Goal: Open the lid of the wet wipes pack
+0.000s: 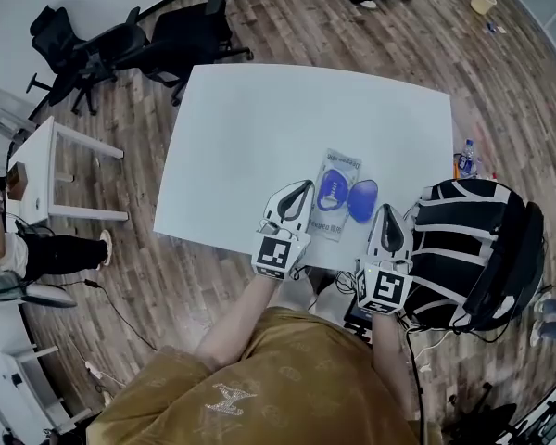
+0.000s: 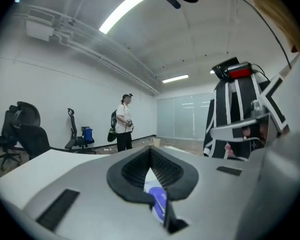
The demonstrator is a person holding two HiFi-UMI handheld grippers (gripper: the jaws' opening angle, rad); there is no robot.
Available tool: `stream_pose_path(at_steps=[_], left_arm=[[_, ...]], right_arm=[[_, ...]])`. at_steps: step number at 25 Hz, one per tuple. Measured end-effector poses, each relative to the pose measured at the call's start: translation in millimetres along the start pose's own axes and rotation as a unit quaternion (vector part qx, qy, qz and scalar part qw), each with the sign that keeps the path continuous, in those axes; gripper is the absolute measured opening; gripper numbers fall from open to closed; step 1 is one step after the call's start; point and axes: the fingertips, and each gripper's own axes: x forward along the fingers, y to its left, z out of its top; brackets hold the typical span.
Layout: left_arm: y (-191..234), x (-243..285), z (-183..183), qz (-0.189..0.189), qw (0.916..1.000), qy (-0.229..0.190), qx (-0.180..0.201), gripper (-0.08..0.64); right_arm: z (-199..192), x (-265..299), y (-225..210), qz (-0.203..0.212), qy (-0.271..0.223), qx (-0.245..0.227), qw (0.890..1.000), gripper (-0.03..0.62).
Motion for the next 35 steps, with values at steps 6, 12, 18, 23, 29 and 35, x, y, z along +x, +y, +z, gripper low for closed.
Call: stream_pose_path(at_steps=[6,12,18,23,29,35], left_arm=[[-1,-15,75,0.028,0.9949,-0.096,-0.012,0.008],[-2,-20,104,0.043,0.9937,-0.1,0.027,0.008],[1,-8,104,0.057,0.9954,-0.071,0.027,0.008],[-6,-2,109,0.047,0.9961,-0.071,0.023,0.008],[-3,24,100,0.041,0.9976,-0.048,0.031,0.008],[-5,34,125,0.023,0.9968,-0.068,0.034,0.006]], right_arm=[[50,-9,5,0.002,-0.06,0.024,0.998,0.009],[83,-14,-6,-0.033,-0.091,0.035,0.995,0.009],[91,-7,-9,-0.041,-0.091,0.012,0.995,0.009],[94,-3,-9,-0.032,-0.093,0.027,0.995,0.009],[96,16,-12,-0.035,-0.087,0.029,0.995,0.009],[108,23,-17,-0.036,-0.09,0.004,0.995,0.009]])
